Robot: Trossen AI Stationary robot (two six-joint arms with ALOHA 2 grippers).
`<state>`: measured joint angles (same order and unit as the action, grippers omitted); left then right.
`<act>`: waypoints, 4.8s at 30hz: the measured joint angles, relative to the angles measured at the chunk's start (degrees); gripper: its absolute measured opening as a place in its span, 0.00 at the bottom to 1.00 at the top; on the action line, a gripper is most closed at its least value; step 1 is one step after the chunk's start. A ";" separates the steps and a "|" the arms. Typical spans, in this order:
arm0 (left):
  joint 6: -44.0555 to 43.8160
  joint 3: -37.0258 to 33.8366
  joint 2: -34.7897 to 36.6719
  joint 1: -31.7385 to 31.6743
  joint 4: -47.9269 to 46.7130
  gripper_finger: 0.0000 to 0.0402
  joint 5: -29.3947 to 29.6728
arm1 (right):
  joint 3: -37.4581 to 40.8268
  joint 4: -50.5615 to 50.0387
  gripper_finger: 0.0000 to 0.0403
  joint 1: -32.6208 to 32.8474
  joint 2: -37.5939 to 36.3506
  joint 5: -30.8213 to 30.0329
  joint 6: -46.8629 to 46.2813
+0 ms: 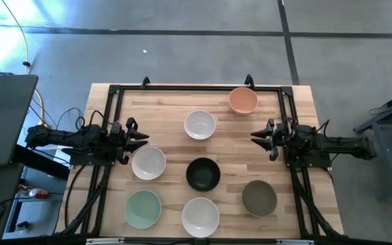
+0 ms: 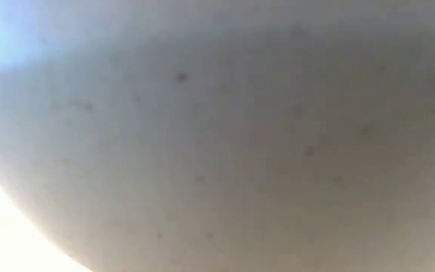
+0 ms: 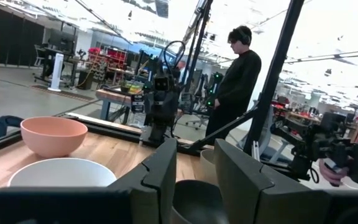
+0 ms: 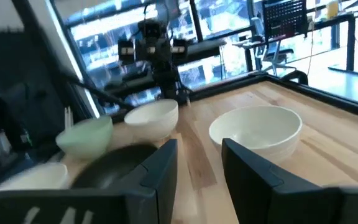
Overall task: Nest bowls inside each other
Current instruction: Stack the top white bowl on top of the black bowl
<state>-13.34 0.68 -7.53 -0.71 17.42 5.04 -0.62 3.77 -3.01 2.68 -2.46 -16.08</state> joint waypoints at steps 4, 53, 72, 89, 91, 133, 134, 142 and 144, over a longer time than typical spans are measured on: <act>-0.56 0.00 -0.01 0.00 -0.01 0.24 0.06 | 0.00 3.77 0.30 0.00 -0.02 -0.76 -0.52; -7.12 20.34 -30.68 0.00 -0.57 0.59 16.60 | -23.85 -17.66 0.30 0.02 10.49 4.43 -8.26; -27.17 30.14 -56.52 -12.95 -4.15 0.61 13.52 | -23.85 -18.36 0.30 0.04 11.25 2.65 -10.94; -25.49 67.20 -77.52 -21.96 -45.38 0.61 5.76 | -23.85 -16.37 0.30 0.04 17.74 1.35 -10.47; -25.46 69.64 -79.35 -22.70 -47.41 0.61 3.76 | -23.85 -15.54 0.30 0.04 18.07 0.89 -10.47; -28.16 75.44 -99.08 -24.00 -52.98 0.61 -7.40 | -23.85 -13.81 0.30 0.04 18.29 -0.58 -9.42; -28.35 75.44 -99.08 -24.00 -52.91 0.61 -7.39 | -23.85 -13.81 0.30 0.04 18.29 -0.58 -9.42; -28.55 75.44 -99.08 -24.46 -52.89 0.53 -7.41 | -23.85 -13.83 0.30 0.04 18.29 -0.58 -8.96; -28.70 75.44 -99.08 -24.52 -52.71 0.49 -7.34 | -23.85 -13.83 0.30 0.03 18.29 -0.58 -8.94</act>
<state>-42.04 76.12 -106.61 -25.23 -35.29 -2.31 -24.47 -10.07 -2.98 20.97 -3.05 -25.02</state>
